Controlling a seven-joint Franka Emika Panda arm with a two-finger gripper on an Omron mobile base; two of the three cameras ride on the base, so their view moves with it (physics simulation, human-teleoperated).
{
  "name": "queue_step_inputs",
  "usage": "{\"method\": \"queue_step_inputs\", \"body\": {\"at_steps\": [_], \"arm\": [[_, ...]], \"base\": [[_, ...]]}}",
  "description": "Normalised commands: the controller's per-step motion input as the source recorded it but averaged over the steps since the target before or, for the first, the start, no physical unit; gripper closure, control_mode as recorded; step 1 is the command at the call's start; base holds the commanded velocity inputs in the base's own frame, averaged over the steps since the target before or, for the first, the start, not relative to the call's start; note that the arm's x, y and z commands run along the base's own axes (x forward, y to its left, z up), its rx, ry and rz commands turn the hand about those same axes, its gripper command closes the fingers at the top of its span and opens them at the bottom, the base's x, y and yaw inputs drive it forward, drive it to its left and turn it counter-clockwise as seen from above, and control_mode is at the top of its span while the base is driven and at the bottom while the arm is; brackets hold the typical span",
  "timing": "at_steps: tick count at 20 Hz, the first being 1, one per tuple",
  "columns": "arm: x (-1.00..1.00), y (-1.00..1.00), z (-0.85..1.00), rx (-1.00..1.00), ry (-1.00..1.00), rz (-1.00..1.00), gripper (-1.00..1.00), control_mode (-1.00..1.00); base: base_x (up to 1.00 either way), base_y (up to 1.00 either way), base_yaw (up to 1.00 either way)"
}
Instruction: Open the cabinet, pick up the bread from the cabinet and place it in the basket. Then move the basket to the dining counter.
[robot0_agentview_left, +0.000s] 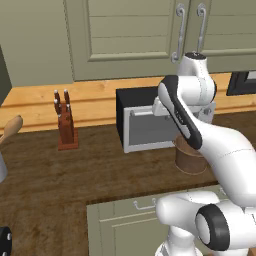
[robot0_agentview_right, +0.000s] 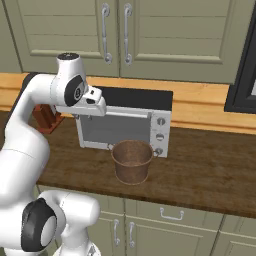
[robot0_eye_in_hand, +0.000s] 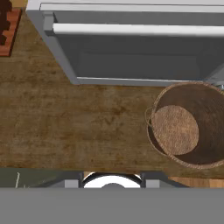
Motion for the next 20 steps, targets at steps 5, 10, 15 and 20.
{"method": "queue_step_inputs", "body": {"at_steps": [5, 10, 15, 20], "arm": [[-0.41, 0.00, 0.00, 0.00, -0.03, 0.00, -1.00, -1.00], [-0.63, 0.00, 0.14, 0.00, -0.33, 0.00, -1.00, -1.00], [-0.16, -0.08, 0.57, 0.00, -0.36, 0.00, -1.00, -1.00], [0.08, -0.26, 0.68, 0.00, -0.25, 0.00, -1.00, -1.00]], "base": [[0.00, 0.00, 0.00], [0.00, 0.00, 0.00], [0.00, 0.00, 0.00], [0.00, 0.00, 0.00]]}}
